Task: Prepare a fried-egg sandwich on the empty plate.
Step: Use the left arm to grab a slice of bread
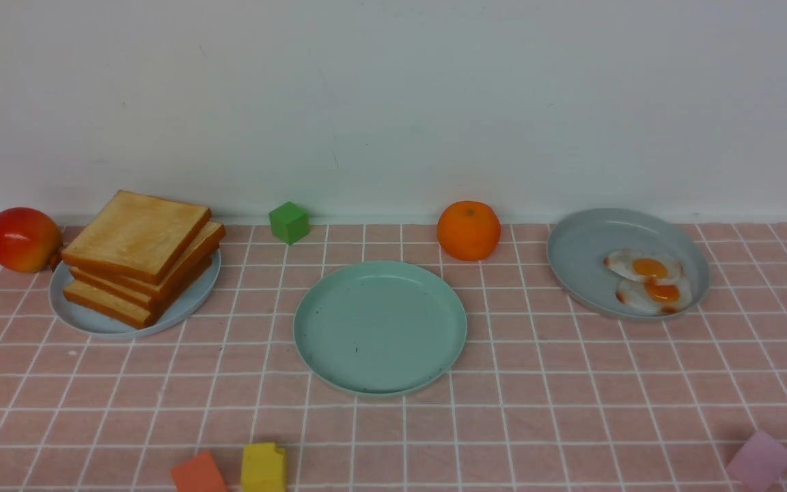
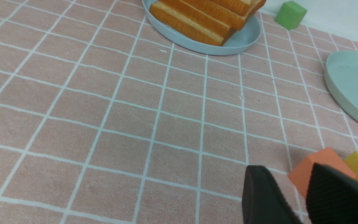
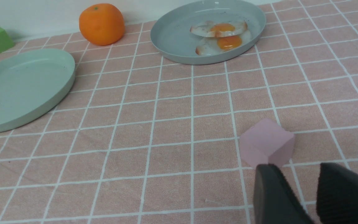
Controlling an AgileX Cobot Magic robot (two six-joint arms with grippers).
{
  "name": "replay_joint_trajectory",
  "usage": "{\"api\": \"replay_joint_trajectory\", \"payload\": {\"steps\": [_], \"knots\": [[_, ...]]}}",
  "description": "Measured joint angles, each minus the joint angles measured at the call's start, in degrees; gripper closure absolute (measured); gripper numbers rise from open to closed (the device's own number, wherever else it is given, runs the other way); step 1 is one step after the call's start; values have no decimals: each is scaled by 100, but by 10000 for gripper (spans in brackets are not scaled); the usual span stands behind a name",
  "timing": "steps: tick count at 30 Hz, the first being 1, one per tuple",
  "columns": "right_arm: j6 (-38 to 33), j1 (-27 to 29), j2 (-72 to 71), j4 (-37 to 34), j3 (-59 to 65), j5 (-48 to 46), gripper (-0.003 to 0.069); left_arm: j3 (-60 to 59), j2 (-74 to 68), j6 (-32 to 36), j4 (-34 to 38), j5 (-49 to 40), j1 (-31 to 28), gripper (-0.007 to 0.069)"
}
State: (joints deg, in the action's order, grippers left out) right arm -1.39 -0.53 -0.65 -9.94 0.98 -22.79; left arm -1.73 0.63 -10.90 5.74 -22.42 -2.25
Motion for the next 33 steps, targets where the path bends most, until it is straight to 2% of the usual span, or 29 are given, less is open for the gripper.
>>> {"api": "replay_joint_trajectory", "payload": {"steps": [3, 5, 11, 15, 18, 21, 22, 25, 28, 31, 33], "knots": [[0, 0, 0, 0, 0, 0, 418, -6, 0, -72, 53, 209, 0, 386], [0, 0, 0, 0, 0, 0, 418, -6, 0, -377, 440, 565, 0, 386], [0, 0, 0, 0, 0, 0, 418, -6, 0, -1462, 2270, 1742, 0, 386], [0, 0, 0, 0, 0, 0, 418, 59, 0, -1609, 2616, 2043, 0, 410], [0, 0, 0, 0, 0, 0, 418, 506, -24, -1407, 2516, 1612, 0, 463], [0, 0, 0, 0, 0, 0, 418, 1433, -533, -722, 2062, 874, 0, 561], [0, 0, 0, 0, 0, 0, 418, 1559, -645, -675, 2033, 823, 0, 566], [0, 0, 0, 0, 0, 0, 418, 2576, -1800, 108, 1692, -109, 183, 638], [0, 0, 0, 0, 0, 0, 418, 3354, -2681, 534, 1490, -889, 589, 638], [0, 0, 0, 0, 0, 0, 418, 3914, -3450, 674, 1280, -1529, 1002, 638], [0, 0, 0, 0, 0, 0, 418, 4148, -3844, 694, 1185, -1649, 1197, 638]]}}
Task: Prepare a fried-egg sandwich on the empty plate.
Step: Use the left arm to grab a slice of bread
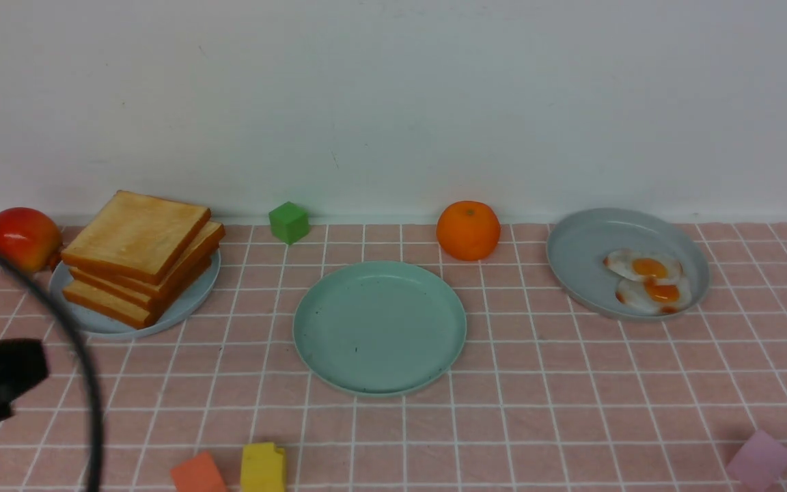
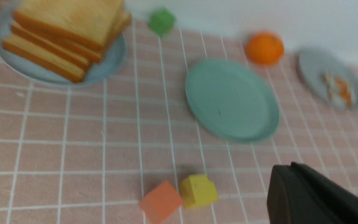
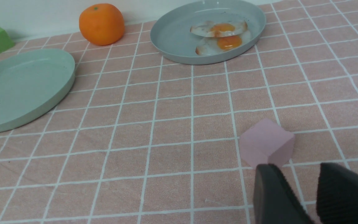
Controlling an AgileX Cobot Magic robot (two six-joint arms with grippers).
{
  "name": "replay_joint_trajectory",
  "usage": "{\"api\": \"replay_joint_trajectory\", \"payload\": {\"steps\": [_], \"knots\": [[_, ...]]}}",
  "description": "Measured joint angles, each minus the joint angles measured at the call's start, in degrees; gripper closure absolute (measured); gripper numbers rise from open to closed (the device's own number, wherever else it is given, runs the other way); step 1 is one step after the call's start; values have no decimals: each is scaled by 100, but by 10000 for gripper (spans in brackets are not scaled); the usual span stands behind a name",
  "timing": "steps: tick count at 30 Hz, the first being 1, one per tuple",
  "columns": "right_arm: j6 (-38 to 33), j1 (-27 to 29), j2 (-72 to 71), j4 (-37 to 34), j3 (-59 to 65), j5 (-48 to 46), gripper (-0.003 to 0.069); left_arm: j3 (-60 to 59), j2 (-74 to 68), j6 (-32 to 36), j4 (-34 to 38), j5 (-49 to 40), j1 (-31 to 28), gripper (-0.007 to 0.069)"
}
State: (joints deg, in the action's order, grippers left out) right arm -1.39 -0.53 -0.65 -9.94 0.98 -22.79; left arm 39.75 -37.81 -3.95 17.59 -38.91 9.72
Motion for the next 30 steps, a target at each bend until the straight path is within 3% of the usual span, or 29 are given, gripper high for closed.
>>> {"api": "replay_joint_trajectory", "payload": {"steps": [3, 11, 15, 19, 24, 30], "knots": [[-13, 0, 0, -22, 0, 56, 418, 159, -407, 14, -43, -37, 105, 638], [923, 0, 0, -2141, 53, 1273, 418, 196, -893, 50, -148, -362, 118, 638], [989, 0, 0, -2628, -37, 1467, 422, 321, -1075, 61, -237, -469, 118, 638], [393, 0, 410, -2633, -1419, -186, 503, 873, -1596, 149, -293, -857, 118, 638], [-1358, -93, 1815, -2207, -4090, -2813, 634, 1719, -2628, 169, -450, -1183, 122, 638], [-1804, -763, 2546, -1979, -5592, -3490, 656, 2695, -3638, 169, -618, -1539, 134, 638]]}}
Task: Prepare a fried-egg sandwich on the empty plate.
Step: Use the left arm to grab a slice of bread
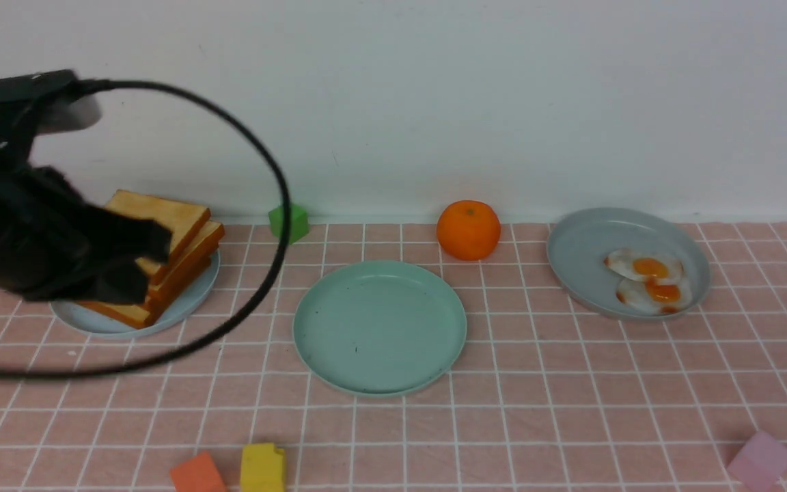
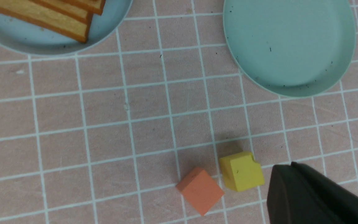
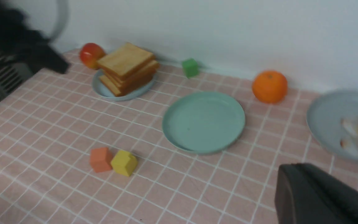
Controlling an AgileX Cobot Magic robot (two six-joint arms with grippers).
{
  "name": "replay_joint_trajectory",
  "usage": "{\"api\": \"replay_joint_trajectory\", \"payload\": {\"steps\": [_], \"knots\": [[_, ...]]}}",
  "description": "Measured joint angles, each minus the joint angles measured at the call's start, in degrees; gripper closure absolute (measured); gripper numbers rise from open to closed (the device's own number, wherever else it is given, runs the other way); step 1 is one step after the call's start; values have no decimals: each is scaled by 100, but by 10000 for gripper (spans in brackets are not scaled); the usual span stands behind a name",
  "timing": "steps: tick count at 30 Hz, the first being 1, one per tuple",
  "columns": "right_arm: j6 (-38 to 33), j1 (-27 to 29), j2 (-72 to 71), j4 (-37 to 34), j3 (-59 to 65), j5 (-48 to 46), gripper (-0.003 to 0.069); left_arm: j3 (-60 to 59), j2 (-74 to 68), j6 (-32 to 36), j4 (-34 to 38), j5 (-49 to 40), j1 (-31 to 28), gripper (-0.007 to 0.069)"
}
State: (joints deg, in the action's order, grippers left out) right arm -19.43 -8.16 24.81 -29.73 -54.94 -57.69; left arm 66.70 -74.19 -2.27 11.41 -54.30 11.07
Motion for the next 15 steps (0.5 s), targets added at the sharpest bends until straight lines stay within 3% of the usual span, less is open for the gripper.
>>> {"api": "replay_joint_trajectory", "payload": {"steps": [8, 15], "knots": [[-38, -769, 230, 837, -311, -224, 652, 908, -1324, -67, -477, -236, 0, 638], [-94, -1166, 230, 907, -311, -121, 648, 1864, -2601, -125, -937, -111, -403, 631]]}}
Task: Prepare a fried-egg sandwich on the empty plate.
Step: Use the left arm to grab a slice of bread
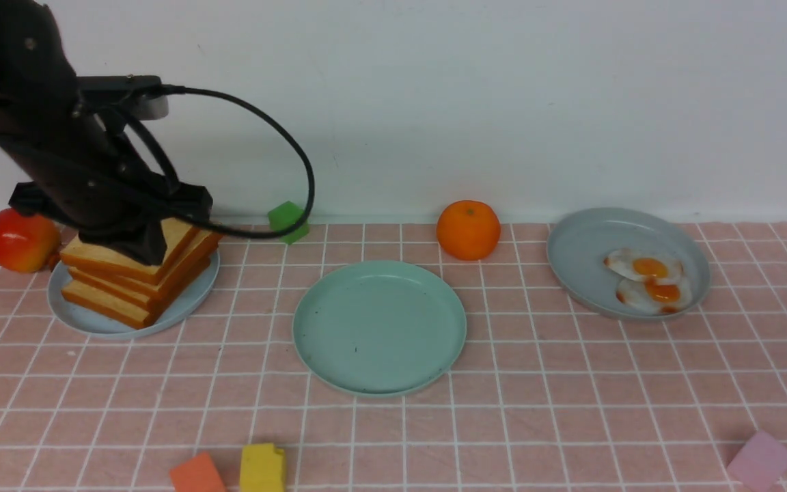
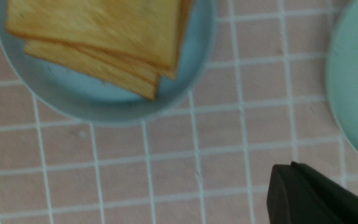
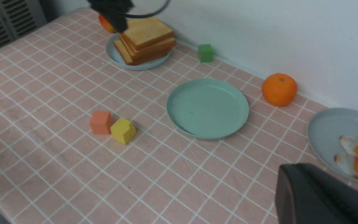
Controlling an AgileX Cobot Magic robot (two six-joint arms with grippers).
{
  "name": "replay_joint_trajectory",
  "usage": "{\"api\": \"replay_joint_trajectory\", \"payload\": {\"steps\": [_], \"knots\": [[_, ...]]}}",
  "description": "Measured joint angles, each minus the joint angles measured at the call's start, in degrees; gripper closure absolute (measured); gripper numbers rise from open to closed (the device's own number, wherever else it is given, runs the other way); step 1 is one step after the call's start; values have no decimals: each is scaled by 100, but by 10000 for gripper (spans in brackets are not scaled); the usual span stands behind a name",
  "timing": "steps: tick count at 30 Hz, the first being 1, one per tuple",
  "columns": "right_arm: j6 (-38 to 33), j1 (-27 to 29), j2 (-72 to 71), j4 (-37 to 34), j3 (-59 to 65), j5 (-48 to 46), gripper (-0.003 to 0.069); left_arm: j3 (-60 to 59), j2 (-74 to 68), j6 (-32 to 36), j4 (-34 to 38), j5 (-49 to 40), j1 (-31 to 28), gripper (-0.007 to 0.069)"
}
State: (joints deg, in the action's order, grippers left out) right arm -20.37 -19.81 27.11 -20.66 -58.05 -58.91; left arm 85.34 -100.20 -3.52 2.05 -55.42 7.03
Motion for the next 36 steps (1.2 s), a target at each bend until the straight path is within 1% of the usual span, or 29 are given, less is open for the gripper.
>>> {"api": "replay_joint_trajectory", "payload": {"steps": [2, 3, 4, 6, 9, 11, 12, 16, 20, 30, 36], "knots": [[-100, -23, 0, -158, 0, 177, 645, 337, -403, 1, -6, 42, -177, 603], [-172, -22, 0, -279, 0, 280, 645, 500, -627, 9, -40, 74, -253, 578], [-172, -22, 0, -279, 0, 280, 645, 500, -627, 9, -40, 74, -253, 578], [-395, -22, 0, -504, -4, 472, 645, 780, -1070, 43, -205, 242, -333, 513], [-496, -22, 0, -678, -4, 574, 643, 937, -1369, 104, -390, 676, -340, 418], [-511, -22, 0, -707, -11, 604, 643, 948, -1460, 104, -414, 919, -340, 380], [-511, -22, 0, -719, -11, 639, 642, 953, -1551, 104, -457, 1240, -340, 333], [-511, -22, 2, -746, -11, 650, 642, 963, -1730, 120, -586, 1708, -340, 260], [-511, -22, 2, -791, -11, 657, 638, 966, -1871, 121, -719, 1835, -340, 243], [-511, -22, 2, -808, -11, 664, 631, 1016, -2051, 151, -795, 1879, -340, 242], [-511, -22, 2, -808, -11, 664, 631, 1016, -1966, 151, -974, 1879, -217, 242]]}}
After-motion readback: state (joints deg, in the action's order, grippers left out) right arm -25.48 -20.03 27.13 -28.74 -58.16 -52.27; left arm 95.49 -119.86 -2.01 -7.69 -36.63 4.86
